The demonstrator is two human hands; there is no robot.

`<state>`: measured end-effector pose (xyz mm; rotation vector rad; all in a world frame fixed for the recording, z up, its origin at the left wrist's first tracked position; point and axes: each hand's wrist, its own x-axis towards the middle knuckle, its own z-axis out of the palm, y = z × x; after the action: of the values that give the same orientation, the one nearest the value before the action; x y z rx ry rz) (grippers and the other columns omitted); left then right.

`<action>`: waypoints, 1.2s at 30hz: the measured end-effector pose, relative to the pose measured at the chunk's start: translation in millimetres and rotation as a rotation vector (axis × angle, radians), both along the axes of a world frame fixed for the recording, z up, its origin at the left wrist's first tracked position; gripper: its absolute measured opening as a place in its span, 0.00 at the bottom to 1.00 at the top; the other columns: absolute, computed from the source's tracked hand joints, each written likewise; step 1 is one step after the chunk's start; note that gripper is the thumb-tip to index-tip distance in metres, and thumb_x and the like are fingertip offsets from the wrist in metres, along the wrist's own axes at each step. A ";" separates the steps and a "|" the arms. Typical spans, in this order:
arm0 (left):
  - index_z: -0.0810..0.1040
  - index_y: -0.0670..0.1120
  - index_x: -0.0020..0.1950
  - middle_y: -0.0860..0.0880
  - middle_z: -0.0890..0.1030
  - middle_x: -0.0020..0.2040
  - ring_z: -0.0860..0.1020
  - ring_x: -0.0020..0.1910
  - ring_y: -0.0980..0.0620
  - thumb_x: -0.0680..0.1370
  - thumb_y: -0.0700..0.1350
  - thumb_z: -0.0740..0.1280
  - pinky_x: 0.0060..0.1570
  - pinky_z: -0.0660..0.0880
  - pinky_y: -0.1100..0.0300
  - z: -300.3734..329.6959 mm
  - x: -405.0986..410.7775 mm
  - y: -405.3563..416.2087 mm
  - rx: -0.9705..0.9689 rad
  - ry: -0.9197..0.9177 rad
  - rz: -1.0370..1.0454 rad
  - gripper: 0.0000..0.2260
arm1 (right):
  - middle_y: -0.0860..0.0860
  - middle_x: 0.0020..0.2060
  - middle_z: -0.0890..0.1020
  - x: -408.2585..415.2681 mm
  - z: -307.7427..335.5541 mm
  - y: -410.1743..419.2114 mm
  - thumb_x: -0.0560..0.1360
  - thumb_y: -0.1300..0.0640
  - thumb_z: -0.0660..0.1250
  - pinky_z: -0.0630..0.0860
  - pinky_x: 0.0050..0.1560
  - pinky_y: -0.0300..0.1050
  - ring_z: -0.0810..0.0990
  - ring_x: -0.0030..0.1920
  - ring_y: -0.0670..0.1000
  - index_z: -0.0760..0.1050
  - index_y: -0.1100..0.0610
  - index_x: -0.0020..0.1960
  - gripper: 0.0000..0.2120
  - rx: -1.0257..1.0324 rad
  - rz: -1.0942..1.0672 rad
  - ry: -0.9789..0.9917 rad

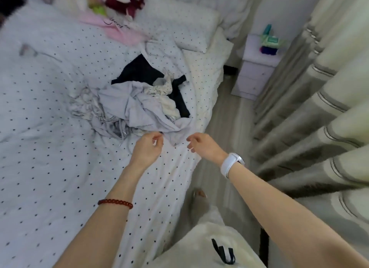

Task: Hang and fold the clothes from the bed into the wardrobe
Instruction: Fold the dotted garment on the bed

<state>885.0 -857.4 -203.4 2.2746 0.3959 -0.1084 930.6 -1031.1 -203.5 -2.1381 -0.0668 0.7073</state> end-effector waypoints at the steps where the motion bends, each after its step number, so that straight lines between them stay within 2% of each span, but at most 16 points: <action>1: 0.78 0.39 0.58 0.42 0.80 0.56 0.77 0.55 0.45 0.80 0.40 0.61 0.51 0.67 0.64 -4.4 13.8 5.6 -0.001 0.005 0.035 0.11 | 0.58 0.54 0.80 19.6 -3.0 4.2 0.80 0.60 0.52 0.71 0.39 0.37 0.77 0.47 0.53 0.74 0.62 0.59 0.15 0.007 0.024 -0.004; 4: 0.77 0.39 0.59 0.42 0.79 0.57 0.76 0.56 0.44 0.80 0.42 0.60 0.53 0.69 0.58 -14.1 58.6 20.1 0.011 0.069 0.176 0.12 | 0.62 0.54 0.79 90.7 -14.7 19.6 0.79 0.61 0.53 0.71 0.42 0.43 0.77 0.53 0.61 0.73 0.68 0.57 0.15 -0.006 0.104 -0.015; 7: 0.74 0.41 0.64 0.42 0.77 0.61 0.76 0.58 0.45 0.80 0.43 0.60 0.54 0.70 0.58 -26.9 91.8 33.8 0.000 0.114 0.273 0.14 | 0.55 0.54 0.77 146.1 -24.8 35.9 0.80 0.60 0.53 0.70 0.43 0.39 0.75 0.53 0.55 0.72 0.61 0.62 0.15 -0.040 0.169 -0.047; 9: 0.72 0.42 0.66 0.42 0.74 0.63 0.74 0.59 0.45 0.80 0.43 0.60 0.55 0.69 0.58 -35.2 109.9 44.5 0.014 0.149 0.322 0.15 | 0.54 0.55 0.76 174.1 -34.5 49.5 0.80 0.60 0.53 0.69 0.45 0.37 0.75 0.52 0.53 0.70 0.59 0.66 0.16 -0.044 0.228 -0.030; 11: 0.70 0.42 0.67 0.42 0.71 0.66 0.73 0.61 0.44 0.80 0.43 0.60 0.57 0.67 0.58 -43.2 126.5 54.2 0.026 0.189 0.349 0.16 | 0.55 0.58 0.74 195.3 -46.9 62.4 0.80 0.59 0.53 0.72 0.48 0.40 0.76 0.52 0.51 0.67 0.59 0.68 0.17 -0.060 0.300 -0.024; 14: 0.68 0.42 0.69 0.41 0.67 0.68 0.70 0.63 0.41 0.79 0.43 0.60 0.62 0.68 0.51 -61.1 160.4 76.9 0.040 0.235 0.379 0.18 | 0.56 0.64 0.70 238.1 -72.8 93.4 0.80 0.59 0.54 0.72 0.58 0.49 0.74 0.59 0.56 0.65 0.58 0.69 0.17 -0.165 0.412 -0.096; 17: 0.68 0.41 0.69 0.40 0.67 0.68 0.67 0.65 0.39 0.78 0.43 0.62 0.65 0.64 0.48 -79.4 193.0 100.6 0.125 0.216 0.405 0.19 | 0.56 0.68 0.67 279.3 -99.5 128.2 0.80 0.58 0.54 0.69 0.64 0.51 0.69 0.65 0.57 0.65 0.59 0.69 0.18 -0.250 0.506 -0.200; 20: 0.69 0.41 0.69 0.41 0.68 0.67 0.67 0.65 0.39 0.78 0.43 0.62 0.63 0.66 0.46 -95.3 227.4 129.1 0.167 0.183 0.442 0.19 | 0.56 0.69 0.66 317.3 -122.6 172.6 0.80 0.54 0.56 0.66 0.66 0.53 0.64 0.69 0.56 0.63 0.59 0.71 0.21 -0.292 0.570 -0.263; 23: 0.70 0.42 0.67 0.42 0.69 0.66 0.67 0.64 0.40 0.78 0.43 0.62 0.61 0.68 0.44 -105.5 247.3 146.1 0.204 0.120 0.433 0.18 | 0.55 0.72 0.62 336.0 -139.7 203.8 0.78 0.47 0.59 0.61 0.70 0.54 0.59 0.72 0.56 0.54 0.58 0.75 0.30 -0.330 0.601 -0.218; 25: 0.70 0.43 0.67 0.44 0.69 0.66 0.67 0.65 0.42 0.77 0.43 0.63 0.61 0.68 0.45 -114.0 258.8 159.1 0.223 0.108 0.426 0.18 | 0.56 0.70 0.66 345.2 -156.6 220.6 0.78 0.48 0.59 0.62 0.68 0.56 0.62 0.71 0.58 0.53 0.57 0.75 0.30 -0.443 0.634 -0.160; 27: 0.70 0.45 0.68 0.45 0.68 0.68 0.65 0.68 0.44 0.77 0.45 0.63 0.63 0.66 0.47 -118.2 262.4 163.8 0.238 0.103 0.399 0.19 | 0.58 0.58 0.76 350.1 -161.7 224.1 0.79 0.54 0.57 0.71 0.60 0.55 0.72 0.61 0.60 0.62 0.57 0.70 0.21 -0.514 0.673 -0.198; 28: 0.69 0.46 0.68 0.46 0.67 0.69 0.63 0.69 0.45 0.77 0.46 0.64 0.64 0.65 0.47 -120.9 266.2 169.1 0.255 0.099 0.385 0.20 | 0.58 0.52 0.79 356.3 -161.0 228.8 0.78 0.57 0.55 0.74 0.53 0.53 0.76 0.54 0.60 0.66 0.58 0.67 0.17 -0.462 0.648 -0.216; 30: 0.69 0.49 0.69 0.48 0.66 0.71 0.62 0.70 0.45 0.76 0.48 0.65 0.64 0.64 0.46 -122.2 271.2 170.0 0.295 0.073 0.341 0.21 | 0.59 0.47 0.79 362.0 -148.3 229.3 0.78 0.63 0.54 0.74 0.44 0.49 0.78 0.47 0.59 0.69 0.61 0.62 0.14 -0.251 0.571 -0.168; 34: 0.55 0.56 0.75 0.52 0.49 0.77 0.48 0.75 0.46 0.75 0.56 0.64 0.68 0.55 0.47 -109.9 299.2 166.9 0.337 0.151 0.196 0.31 | 0.55 0.48 0.77 383.6 -88.4 229.6 0.78 0.68 0.52 0.70 0.44 0.40 0.75 0.49 0.54 0.70 0.62 0.59 0.13 0.091 0.424 -0.169; 36: 0.50 0.57 0.76 0.54 0.45 0.78 0.42 0.76 0.48 0.76 0.59 0.63 0.70 0.50 0.48 -99.0 316.3 164.4 0.360 0.193 0.163 0.33 | 0.52 0.48 0.76 403.9 -45.6 228.7 0.78 0.70 0.51 0.71 0.44 0.30 0.74 0.49 0.50 0.70 0.60 0.57 0.14 0.214 0.300 -0.233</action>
<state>1201.4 -693.0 -302.4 2.5820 0.7517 -0.1870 1334.5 -802.4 -249.1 -2.0132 -0.5732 0.5859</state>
